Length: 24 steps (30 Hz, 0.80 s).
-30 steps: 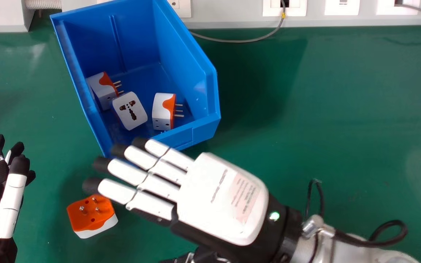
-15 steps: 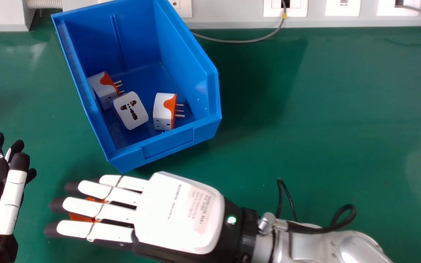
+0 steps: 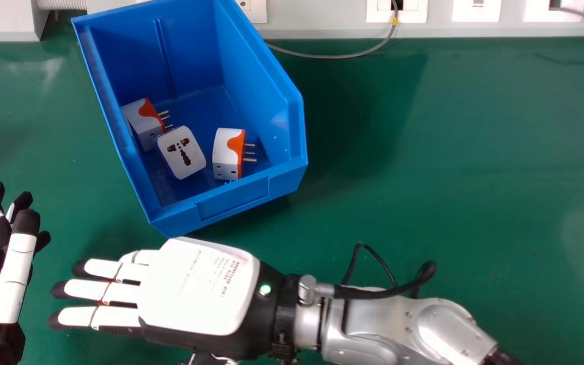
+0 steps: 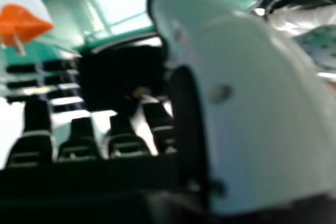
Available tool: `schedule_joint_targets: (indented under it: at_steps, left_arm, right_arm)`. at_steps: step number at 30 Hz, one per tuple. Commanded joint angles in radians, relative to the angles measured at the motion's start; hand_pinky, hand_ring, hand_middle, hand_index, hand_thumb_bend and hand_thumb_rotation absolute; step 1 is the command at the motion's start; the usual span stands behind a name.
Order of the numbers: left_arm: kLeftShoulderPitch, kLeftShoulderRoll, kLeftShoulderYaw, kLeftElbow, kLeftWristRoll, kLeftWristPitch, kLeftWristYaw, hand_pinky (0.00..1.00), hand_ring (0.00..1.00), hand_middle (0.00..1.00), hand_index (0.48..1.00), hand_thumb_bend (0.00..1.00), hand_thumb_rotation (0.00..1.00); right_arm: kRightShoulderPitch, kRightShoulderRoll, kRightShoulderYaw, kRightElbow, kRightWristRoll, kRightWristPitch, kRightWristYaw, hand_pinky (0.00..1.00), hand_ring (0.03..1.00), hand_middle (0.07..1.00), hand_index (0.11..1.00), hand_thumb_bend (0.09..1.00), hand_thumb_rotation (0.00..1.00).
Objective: Pick all objects and put in blue box
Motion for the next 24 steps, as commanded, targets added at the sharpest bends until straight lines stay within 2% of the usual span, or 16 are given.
schedule_joint_targets:
  at_steps: [1,2,7,11,14,17,24]
  left_arm:
    - [-0.001,-0.002,-0.003,-0.034,-0.01,-0.01,0.003,0.93,0.99,0.99,1.0,0.85,0.94]
    - [-0.002,-0.003,-0.003,-0.033,-0.01,-0.01,0.003,0.93,0.99,0.99,1.0,0.85,0.94]
    - [-0.012,0.002,0.002,0.0,-0.008,-0.03,-0.002,0.94,0.99,1.0,1.0,0.86,0.95]
    - [0.006,-0.007,-0.002,-0.04,-0.007,-0.025,0.005,0.94,1.0,1.0,1.0,0.86,0.95]
    - [0.017,-0.011,-0.004,-0.06,-0.007,-0.021,0.007,0.94,1.0,1.0,1.0,0.86,0.95]
    - [0.016,-0.009,-0.005,-0.05,-0.007,-0.024,0.005,0.94,1.0,1.0,1.0,0.86,0.96]
    - [0.013,-0.006,-0.005,-0.037,-0.008,-0.028,-0.001,0.95,1.0,1.0,1.0,0.86,0.96]
  right_arm:
    - [-0.026,0.035,0.002,-0.002,0.036,0.042,0.051,0.8,0.955,0.956,0.9,0.272,0.0]
    - [-0.029,0.046,0.004,0.004,0.04,0.063,0.076,0.8,0.955,0.956,0.9,0.272,0.0]
    - [-0.049,0.095,0.018,0.064,0.03,0.149,0.12,0.8,0.947,0.957,0.904,0.306,0.0]
    - [-0.055,0.139,0.027,0.129,0.018,0.24,0.122,0.81,0.949,0.956,0.909,0.325,0.0]
    - [-0.052,0.163,0.037,0.153,0.011,0.296,0.113,0.81,0.955,0.961,0.915,0.337,0.01]
    - [-0.056,0.178,0.053,0.169,-0.005,0.34,0.089,0.85,0.971,0.975,0.933,0.372,0.05]
    - [-0.065,0.186,0.089,0.156,-0.045,0.394,0.024,0.89,0.986,0.992,0.949,0.375,0.02]
